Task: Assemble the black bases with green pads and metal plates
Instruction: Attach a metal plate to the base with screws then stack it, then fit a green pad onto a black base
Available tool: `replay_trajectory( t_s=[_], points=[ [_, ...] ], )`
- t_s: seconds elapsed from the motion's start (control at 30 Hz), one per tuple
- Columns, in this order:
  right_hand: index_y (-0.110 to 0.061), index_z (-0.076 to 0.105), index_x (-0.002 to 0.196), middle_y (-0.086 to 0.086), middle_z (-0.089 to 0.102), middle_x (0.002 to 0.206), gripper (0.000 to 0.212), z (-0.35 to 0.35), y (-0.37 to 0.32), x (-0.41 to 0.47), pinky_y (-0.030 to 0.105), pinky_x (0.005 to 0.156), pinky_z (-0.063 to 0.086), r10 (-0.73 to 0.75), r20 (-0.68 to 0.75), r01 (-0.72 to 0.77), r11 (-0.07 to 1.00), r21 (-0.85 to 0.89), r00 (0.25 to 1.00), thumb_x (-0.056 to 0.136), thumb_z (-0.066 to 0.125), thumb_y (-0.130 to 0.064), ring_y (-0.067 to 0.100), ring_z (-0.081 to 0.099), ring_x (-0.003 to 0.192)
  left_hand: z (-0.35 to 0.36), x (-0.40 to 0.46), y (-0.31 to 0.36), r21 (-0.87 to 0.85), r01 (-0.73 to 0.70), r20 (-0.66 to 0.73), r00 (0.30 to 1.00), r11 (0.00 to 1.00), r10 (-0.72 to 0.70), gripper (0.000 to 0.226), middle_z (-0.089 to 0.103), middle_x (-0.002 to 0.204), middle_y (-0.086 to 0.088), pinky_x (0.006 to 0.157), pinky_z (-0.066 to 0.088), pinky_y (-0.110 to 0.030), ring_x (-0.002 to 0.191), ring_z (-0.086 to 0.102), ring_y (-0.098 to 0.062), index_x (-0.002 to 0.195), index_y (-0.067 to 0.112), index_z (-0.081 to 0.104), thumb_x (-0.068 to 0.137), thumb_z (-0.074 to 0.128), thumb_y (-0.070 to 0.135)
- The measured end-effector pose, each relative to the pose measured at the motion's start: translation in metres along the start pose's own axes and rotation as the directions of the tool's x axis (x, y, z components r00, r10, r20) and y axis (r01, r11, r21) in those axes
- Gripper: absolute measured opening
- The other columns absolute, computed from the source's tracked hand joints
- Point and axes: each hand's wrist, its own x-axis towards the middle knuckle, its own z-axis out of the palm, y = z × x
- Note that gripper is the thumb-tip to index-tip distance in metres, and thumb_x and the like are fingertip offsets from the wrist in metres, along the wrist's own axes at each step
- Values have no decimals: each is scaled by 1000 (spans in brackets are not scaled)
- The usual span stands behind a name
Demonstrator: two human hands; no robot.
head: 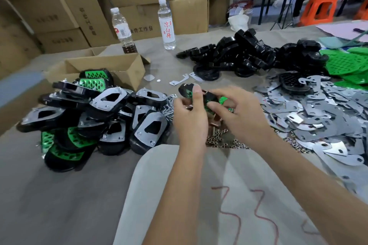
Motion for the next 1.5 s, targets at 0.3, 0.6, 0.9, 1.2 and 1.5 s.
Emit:
replay_trajectory(
  t_s=[0.3,0.6,0.9,1.2,1.5],
  points=[
    [-28,60,142,-5,55,140,45,104,-61,34,41,100,45,-127,331,221,939,-262,935,98,66,-25,25,48,127,-98,30,32,342,-79,-504,825,937,254,23,66,95,7,76,41,-31,95,63,-19,113,17,63,94,65,30],
    [-7,72,94,12,74,86,12,59,-38,53,27,57,28,-5,410,89,978,-186,912,87,62,-8,30,56,76,-24,23,34,121,-217,-372,895,969,247,23,64,94,12,71,43,-13,83,61,0,100,23,60,85,59,6],
    [-8,57,131,14,63,124,42,-39,105,96,38,99,39,181,-202,-271,638,-721,963,91,65,-14,34,52,118,92,37,11,202,-73,13,997,977,72,20,63,91,8,68,45,-31,83,60,-16,96,23,58,85,57,6],
    [-15,56,135,16,69,116,45,-74,155,114,43,84,49,325,-89,-308,726,-615,942,94,73,-22,40,63,108,155,53,3,194,-11,164,986,981,-21,18,72,96,-10,83,61,-46,86,73,-32,93,13,62,83,53,2],
    [-27,77,121,-3,79,103,51,-134,115,49,19,83,52,193,-16,-186,918,-350,981,80,69,1,16,72,91,192,33,15,-125,426,491,811,896,-318,44,70,115,-27,52,61,-36,82,74,-35,125,1,53,98,71,31]
  ],
)
